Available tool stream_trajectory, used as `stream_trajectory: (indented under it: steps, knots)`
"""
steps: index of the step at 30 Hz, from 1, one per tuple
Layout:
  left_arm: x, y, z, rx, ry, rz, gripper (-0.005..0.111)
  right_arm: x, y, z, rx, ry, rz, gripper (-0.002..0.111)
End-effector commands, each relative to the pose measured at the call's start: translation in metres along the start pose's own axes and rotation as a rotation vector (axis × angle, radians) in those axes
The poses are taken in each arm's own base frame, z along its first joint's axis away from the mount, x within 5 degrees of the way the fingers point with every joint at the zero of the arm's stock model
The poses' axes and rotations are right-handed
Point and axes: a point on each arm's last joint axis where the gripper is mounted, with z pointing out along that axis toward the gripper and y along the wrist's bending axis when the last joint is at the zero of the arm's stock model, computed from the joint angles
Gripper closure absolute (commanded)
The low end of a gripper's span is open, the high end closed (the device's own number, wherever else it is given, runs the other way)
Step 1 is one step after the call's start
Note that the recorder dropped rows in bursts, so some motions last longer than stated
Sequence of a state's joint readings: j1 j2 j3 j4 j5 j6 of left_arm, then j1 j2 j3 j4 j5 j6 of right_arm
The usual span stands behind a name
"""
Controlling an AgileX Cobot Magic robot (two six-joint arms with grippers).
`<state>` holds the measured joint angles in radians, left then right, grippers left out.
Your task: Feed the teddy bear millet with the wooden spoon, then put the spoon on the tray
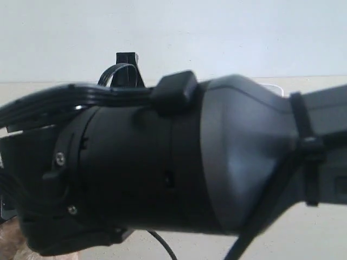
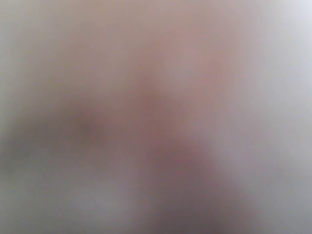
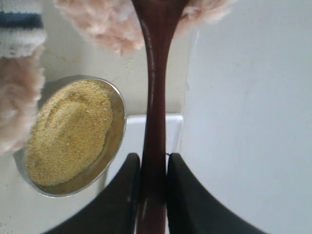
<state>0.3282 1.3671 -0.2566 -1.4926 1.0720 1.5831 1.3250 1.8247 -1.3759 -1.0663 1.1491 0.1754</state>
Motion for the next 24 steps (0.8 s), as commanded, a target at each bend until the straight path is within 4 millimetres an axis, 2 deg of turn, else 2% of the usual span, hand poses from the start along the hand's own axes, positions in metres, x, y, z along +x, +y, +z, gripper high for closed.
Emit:
stream_trajectory:
  steps: [1,7,13,19,24]
  knots:
    - [-0.001,-0.003,-0.001,0.023,-0.015,0.004,0.102,-0.001,0.000,0.000,0.064,0.027,0.000,0.104]
    - [-0.001,-0.003,-0.001,0.023,-0.015,0.004,0.102,-0.009,0.013,-0.003,0.069,0.014,-0.023,0.104]
    - [-0.001,-0.003,-0.001,0.023,-0.015,0.004,0.102,-0.009,0.013,-0.006,0.093,0.023,0.014,0.104]
    - [-0.001,-0.003,-0.001,0.023,-0.015,0.004,0.102,-0.001,0.033,-0.001,0.108,0.043,-0.042,0.104]
    - [-0.001,-0.003,-0.001,0.023,-0.015,0.004,0.102,0.002,0.028,-0.005,0.113,0.033,0.024,0.104]
